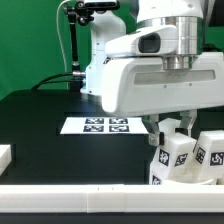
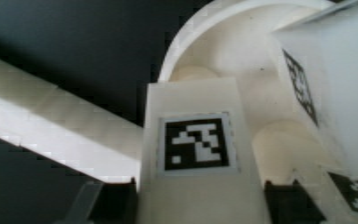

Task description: Assemble stool

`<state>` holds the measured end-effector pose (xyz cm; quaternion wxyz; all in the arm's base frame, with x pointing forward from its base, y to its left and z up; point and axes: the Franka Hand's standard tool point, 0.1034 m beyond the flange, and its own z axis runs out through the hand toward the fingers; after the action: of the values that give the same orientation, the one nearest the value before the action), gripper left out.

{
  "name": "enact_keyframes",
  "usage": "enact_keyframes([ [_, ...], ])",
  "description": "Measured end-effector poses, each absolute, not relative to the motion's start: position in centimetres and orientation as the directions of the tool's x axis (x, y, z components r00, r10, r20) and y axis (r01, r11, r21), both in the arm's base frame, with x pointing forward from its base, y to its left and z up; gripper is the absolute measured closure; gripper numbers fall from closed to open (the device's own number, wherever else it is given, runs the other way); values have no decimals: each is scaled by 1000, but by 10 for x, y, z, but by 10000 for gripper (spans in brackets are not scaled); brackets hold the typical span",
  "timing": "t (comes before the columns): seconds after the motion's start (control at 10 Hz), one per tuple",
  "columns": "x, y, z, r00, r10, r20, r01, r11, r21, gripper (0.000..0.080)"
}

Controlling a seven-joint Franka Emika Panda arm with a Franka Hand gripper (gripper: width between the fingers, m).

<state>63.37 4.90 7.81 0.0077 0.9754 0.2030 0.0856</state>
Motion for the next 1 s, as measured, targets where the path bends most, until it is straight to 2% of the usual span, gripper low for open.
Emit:
enact_keyframes([
  [0.5, 634, 43, 78, 985, -20, 170, -16, -1000, -25, 459],
  [0.8, 635, 45, 78, 918, -357, 174, -347, -934, -86, 459],
  [1.0, 635, 49, 78, 812, -560, 167, -545, -829, -129, 459],
])
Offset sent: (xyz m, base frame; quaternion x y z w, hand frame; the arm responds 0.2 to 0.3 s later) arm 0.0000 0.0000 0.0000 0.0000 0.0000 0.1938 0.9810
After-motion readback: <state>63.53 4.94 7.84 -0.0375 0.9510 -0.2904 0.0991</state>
